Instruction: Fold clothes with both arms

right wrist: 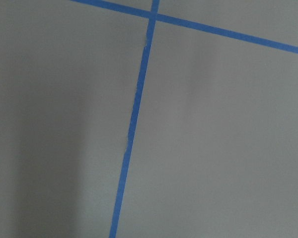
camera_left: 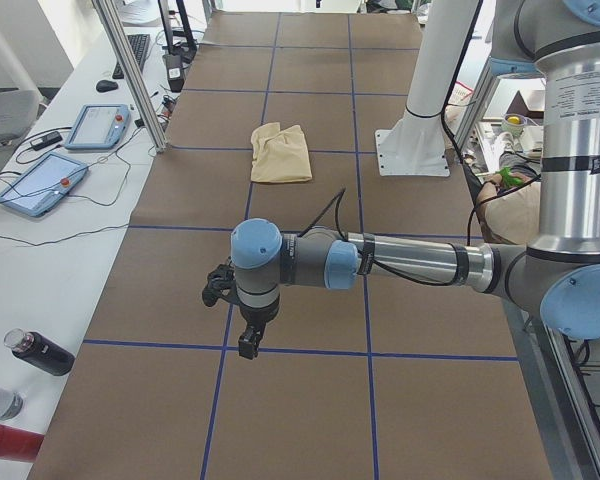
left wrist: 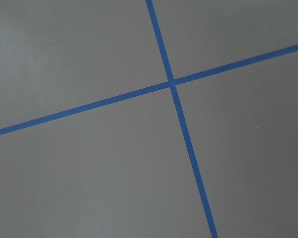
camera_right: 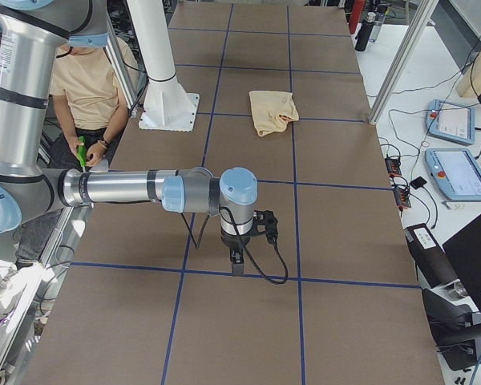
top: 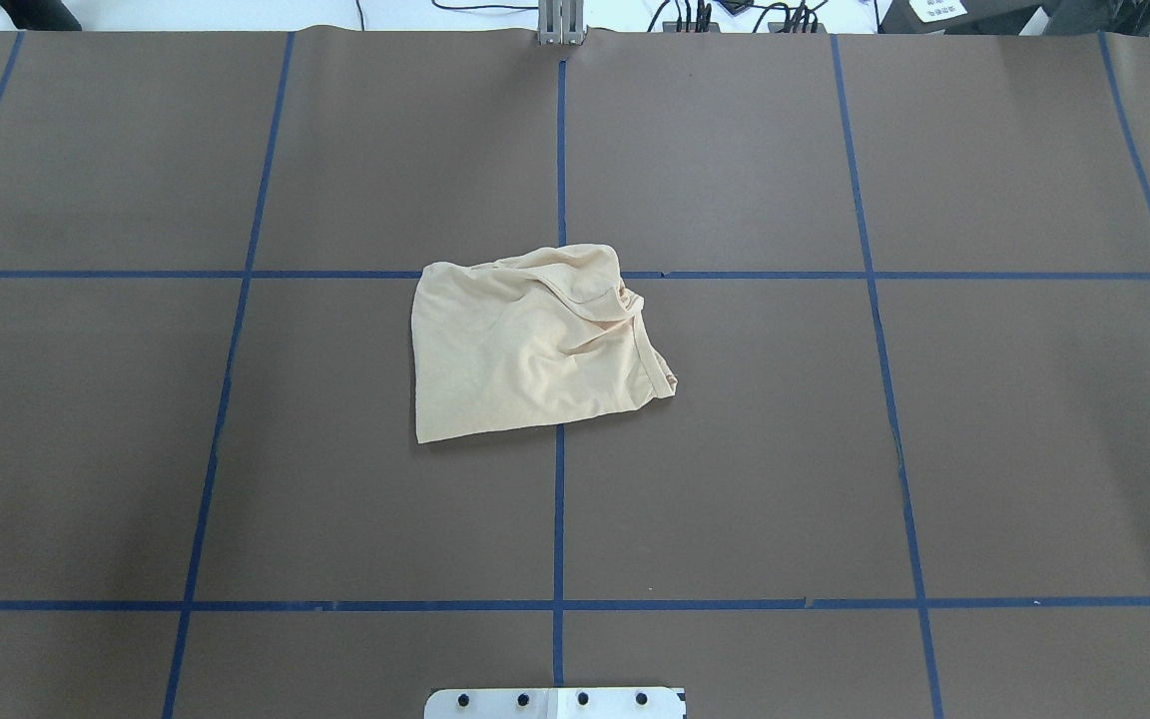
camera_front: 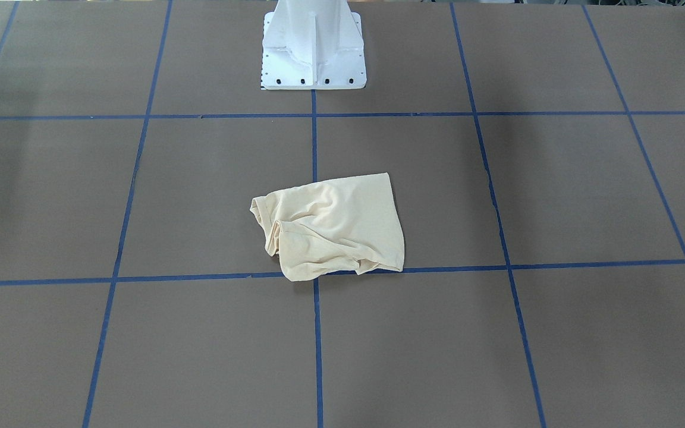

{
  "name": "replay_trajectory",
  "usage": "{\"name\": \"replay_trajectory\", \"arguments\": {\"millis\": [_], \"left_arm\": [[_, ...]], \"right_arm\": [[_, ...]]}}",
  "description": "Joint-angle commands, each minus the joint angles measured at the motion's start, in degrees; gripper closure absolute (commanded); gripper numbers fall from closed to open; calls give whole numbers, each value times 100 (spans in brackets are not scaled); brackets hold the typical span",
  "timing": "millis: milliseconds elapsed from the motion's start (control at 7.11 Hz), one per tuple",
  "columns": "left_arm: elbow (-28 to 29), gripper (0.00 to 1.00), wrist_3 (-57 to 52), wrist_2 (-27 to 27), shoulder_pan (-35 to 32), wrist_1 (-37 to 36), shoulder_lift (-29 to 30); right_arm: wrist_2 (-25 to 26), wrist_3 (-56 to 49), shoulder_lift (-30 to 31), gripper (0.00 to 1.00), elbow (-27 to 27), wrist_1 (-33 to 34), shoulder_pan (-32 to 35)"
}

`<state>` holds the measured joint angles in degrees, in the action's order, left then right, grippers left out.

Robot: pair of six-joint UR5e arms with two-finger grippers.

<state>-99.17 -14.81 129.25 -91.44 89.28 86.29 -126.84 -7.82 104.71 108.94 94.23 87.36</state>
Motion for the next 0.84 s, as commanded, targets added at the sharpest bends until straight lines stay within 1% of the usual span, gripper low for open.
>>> {"name": "replay_trajectory", "arguments": {"millis": [0, 141, 422, 703], "left_arm": [[-5, 0, 13, 3, 3, 63, 2], [-5, 0, 13, 3, 3, 63, 2], [-14, 0, 13, 29, 3, 63, -7], [-5, 0, 5, 47, 3, 63, -7]], "right_arm": [[-199, 35, -29, 0, -118, 25, 0], [-323, -44, 5, 0, -180, -1, 0], [-141, -53, 23, 0, -224, -10, 9], [-139, -27, -29, 0, -189, -10, 0]]}}
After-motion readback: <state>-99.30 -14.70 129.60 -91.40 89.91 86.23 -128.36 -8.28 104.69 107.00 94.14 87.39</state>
